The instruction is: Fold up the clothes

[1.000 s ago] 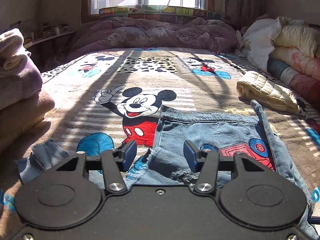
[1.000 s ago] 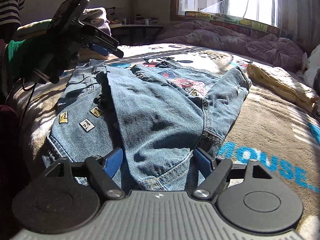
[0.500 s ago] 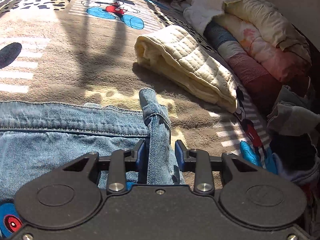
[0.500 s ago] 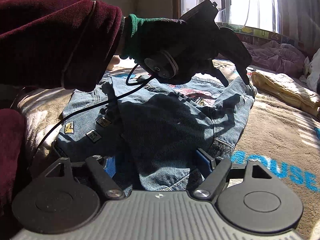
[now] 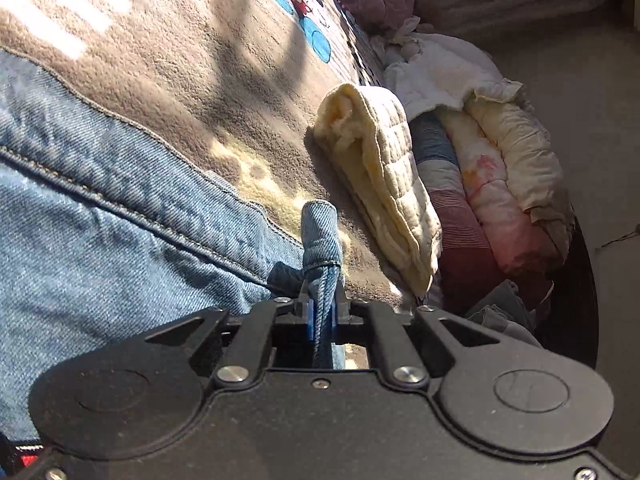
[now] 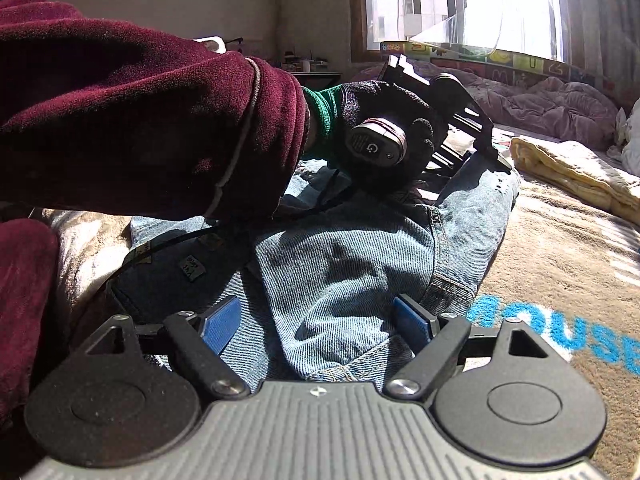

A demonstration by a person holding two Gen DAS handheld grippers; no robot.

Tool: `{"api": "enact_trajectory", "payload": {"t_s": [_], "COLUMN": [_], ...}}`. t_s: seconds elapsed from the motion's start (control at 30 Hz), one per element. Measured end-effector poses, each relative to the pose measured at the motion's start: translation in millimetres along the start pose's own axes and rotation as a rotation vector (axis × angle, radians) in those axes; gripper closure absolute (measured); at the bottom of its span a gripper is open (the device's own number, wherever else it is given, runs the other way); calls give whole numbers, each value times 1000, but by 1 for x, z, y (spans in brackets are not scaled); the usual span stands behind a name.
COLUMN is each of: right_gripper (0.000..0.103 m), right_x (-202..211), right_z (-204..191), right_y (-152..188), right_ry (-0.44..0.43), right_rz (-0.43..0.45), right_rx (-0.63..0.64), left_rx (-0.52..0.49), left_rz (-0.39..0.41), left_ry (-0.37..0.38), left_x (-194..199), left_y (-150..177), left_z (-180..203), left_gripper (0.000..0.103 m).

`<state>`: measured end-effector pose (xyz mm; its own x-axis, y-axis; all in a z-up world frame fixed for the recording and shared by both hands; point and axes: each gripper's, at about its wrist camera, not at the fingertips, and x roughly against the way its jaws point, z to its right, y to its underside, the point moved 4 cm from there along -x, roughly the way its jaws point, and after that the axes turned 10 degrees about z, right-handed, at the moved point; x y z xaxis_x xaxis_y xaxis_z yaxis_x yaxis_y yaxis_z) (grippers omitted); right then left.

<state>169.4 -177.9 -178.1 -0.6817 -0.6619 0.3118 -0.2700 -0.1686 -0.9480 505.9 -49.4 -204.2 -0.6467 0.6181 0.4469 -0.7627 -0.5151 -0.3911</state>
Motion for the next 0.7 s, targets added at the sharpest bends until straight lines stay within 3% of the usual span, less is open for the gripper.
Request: {"api": "enact_trajectory", "payload": {"t_s": [0.03,0.07,0.13,0.2,0.3,0.4,0.5,0.53,0.63,0.7], "right_gripper": [20,20,20,20,20,20,19,19,19,19], "right_x": [0,-1,-1,-1,-1,-2,-3,-3,-4,-4], "right_z": [0,0,-1,-1,-1,-2,-3,-2,-1,-1], "right_y": [0,0,-1,-1,-2,-3,-3,-3,-3,-3], "right_ry": [2,3,8,10,12,15,17,17,15,14], "right_rz": [-2,-3,-5,-5,-5,-6,-6,-6,-6,-6], "right_rx": [3,6,9,10,8,9,10,10,9,7], "left_rx": [-19,-53,-188,-313,-365,-477,-586,-616,-657,-703], "left_rz": [-6,-3,61,124,129,123,41,18,0,32], "left_ry": [-10,-26,-85,-132,-101,-97,-209,-238,-233,-235], "left_x": [1,4,21,40,55,47,8,-3,-14,-1], "left_y": [-2,-5,-10,-13,-9,-1,10,13,14,14], "left_z": [3,8,22,35,47,60,55,52,55,65], "left_gripper": [93,85,76,76,76,85,92,100,100,100]}}
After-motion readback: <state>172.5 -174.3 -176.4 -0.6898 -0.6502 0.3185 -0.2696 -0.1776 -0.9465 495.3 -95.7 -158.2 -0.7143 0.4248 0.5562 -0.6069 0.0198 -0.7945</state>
